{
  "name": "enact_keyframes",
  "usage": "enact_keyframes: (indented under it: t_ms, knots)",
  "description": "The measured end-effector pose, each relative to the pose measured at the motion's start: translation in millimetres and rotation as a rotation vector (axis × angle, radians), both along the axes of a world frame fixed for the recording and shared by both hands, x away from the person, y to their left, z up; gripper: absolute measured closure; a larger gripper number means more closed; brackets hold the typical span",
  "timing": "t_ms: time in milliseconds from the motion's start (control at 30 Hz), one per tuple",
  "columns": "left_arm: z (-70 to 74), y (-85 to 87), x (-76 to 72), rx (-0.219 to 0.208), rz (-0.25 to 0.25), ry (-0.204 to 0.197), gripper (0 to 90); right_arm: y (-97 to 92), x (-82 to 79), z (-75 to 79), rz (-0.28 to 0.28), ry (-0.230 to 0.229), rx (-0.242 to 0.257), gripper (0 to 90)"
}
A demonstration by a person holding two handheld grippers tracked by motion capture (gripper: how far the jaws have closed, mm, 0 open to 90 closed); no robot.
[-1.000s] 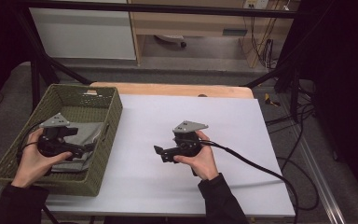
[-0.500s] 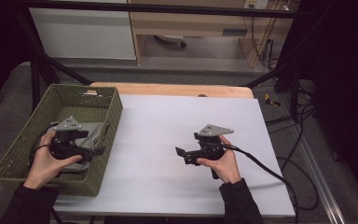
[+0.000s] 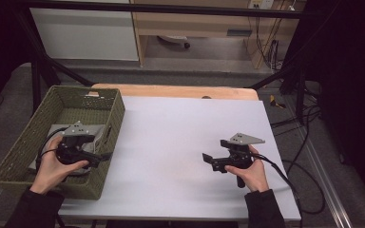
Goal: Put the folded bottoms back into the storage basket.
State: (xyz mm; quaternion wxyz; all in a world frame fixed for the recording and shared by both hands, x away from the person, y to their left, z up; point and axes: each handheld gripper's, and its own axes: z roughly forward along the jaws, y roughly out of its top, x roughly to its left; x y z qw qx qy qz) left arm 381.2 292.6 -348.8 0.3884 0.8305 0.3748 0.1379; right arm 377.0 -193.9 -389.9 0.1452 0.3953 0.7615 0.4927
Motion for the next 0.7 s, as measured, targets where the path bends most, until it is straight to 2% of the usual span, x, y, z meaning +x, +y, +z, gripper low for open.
enact_keyframes:
  t_ms: [400, 700]
  knots:
    - [-1.4, -3.1, -0.4, 0.011, -0.011, -0.007, 2.0, -41.1, -9.0, -19.5, -0.028, 0.015, 0.004, 3.3]
    - [-2.2, -5.8, -0.8, 0.018, -0.018, -0.008, 2.0, -52.8, -10.8, -22.8, -0.034, 0.009, -0.001, 1.2]
